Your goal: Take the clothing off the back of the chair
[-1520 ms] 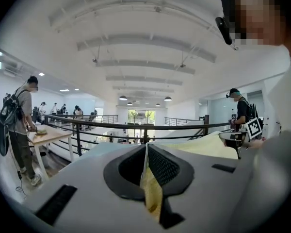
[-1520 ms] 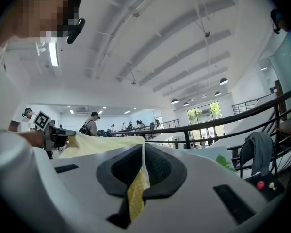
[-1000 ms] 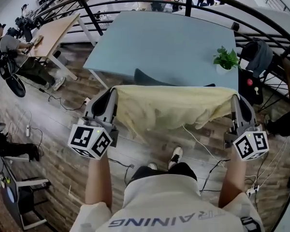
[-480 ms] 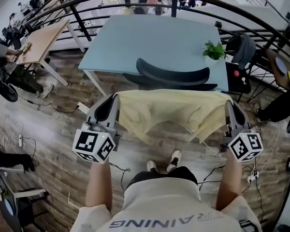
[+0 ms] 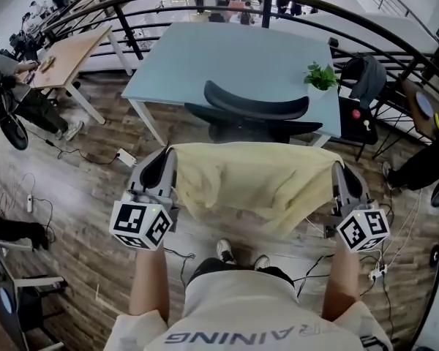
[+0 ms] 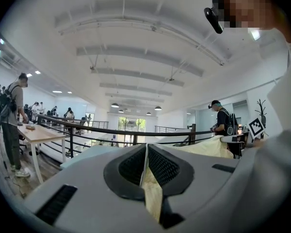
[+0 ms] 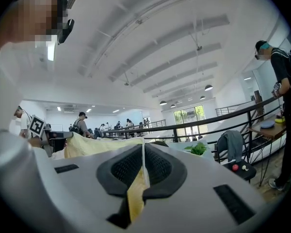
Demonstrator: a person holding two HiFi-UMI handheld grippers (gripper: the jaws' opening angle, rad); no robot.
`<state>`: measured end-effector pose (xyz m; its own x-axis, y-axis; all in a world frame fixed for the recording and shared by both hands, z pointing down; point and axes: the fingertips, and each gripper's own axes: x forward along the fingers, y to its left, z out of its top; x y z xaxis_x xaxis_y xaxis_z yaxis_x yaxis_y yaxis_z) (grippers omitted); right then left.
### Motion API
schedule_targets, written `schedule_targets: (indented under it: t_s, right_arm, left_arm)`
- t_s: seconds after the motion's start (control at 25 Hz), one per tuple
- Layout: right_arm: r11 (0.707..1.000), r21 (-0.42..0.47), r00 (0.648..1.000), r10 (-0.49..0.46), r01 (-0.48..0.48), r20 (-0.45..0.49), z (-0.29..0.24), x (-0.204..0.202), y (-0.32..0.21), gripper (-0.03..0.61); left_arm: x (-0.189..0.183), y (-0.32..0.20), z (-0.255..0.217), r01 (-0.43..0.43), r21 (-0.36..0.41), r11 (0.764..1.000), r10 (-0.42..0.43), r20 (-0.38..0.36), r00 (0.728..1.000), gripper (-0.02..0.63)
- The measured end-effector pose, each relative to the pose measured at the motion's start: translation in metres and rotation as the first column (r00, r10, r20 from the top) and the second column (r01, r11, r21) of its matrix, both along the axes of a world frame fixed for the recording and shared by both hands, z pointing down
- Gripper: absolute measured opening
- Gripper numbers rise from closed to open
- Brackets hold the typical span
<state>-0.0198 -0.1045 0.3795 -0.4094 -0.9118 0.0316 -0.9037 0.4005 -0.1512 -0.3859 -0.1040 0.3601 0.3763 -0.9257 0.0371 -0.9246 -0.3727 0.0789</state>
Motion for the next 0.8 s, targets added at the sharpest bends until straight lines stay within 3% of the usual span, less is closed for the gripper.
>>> schedule_targets:
  t_s: [0.4,0.8]
  right_arm:
    - [0.996,0.027,0.997,-0.08,0.081,-0.014,-0.013,0.036,0.038,0.032]
    - [0.994,0.043,0.994,-0.105,0.105,-0.014,-0.019,0.048,0.057,0.032]
  left_arm:
    - [0.041,0.053,-0.012,0.059,0.002,0.998,-0.059,0.005,0.998,0.044]
    - [0.056,0.078,-0.019,0.065,0.008,0.998,-0.065,0.011,0.998,0.044]
